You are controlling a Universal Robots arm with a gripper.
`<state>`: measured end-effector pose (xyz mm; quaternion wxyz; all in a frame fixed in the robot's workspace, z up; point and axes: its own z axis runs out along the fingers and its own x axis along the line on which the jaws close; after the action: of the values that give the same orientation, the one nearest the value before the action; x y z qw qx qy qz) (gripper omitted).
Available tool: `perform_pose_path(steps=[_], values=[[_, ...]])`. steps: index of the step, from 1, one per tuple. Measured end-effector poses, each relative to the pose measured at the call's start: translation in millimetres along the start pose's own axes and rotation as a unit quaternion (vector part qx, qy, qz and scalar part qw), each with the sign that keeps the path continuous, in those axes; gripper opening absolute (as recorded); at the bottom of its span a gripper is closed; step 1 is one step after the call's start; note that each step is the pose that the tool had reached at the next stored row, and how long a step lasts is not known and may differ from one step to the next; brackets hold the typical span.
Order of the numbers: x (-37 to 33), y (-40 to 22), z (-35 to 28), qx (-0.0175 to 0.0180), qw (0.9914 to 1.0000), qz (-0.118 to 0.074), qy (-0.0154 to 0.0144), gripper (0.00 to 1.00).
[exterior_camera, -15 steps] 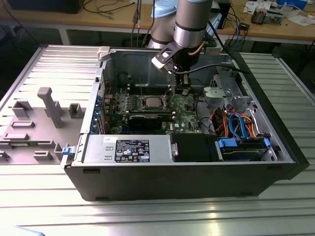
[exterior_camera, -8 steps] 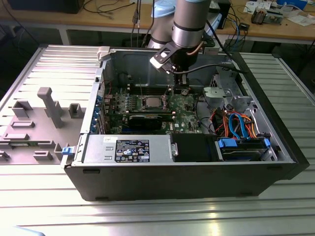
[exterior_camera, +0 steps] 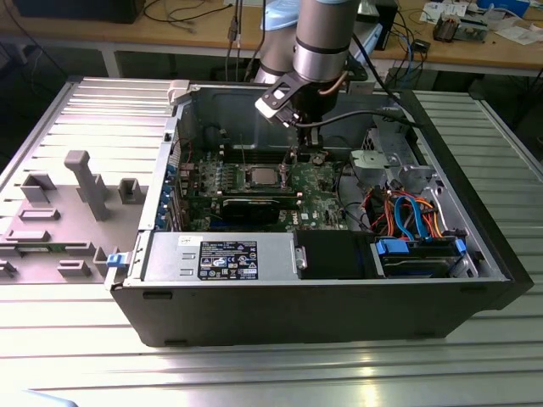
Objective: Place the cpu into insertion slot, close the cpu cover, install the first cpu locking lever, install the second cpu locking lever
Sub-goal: 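Close the cpu cover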
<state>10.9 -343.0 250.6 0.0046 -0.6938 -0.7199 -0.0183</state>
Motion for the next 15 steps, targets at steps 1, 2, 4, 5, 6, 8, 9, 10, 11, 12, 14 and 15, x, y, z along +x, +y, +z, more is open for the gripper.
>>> perform_pose_path(steps=[1,2,4,5,6,8,9,10,11,12,14,15], values=[[0.0,-0.4,0.0,0.0000,1.00000,0.000,0.0000,0.11],[0.0,-1.2,0.0,0.0000,1.00000,0.000,0.0000,0.11],[0.1,-2.1,-0.1,0.0000,1.00000,0.000,0.0000,0.11],[0.1,-2.7,-0.1,0.0000,1.00000,0.000,0.0000,0.11],[0.1,-3.2,-0.1,0.0000,1.00000,0.000,0.0000,0.11],[0.1,-4.0,-0.1,0.0000,1.00000,0.000,0.0000,0.11],[0.2,-4.7,-0.1,0.0000,1.00000,0.000,0.0000,0.11],[0.2,-5.1,-0.1,0.0001,1.00000,0.000,0.0000,0.11],[0.2,-5.7,-0.1,0.0000,1.00000,0.000,0.0000,0.11],[0.2,-6.0,-0.1,0.0000,1.00000,0.000,0.0000,0.11],[0.3,-7.3,-0.2,0.0000,1.00000,0.000,0.0000,0.11],[0.3,-7.6,-0.2,0.0000,1.00000,0.000,0.0000,0.11]])
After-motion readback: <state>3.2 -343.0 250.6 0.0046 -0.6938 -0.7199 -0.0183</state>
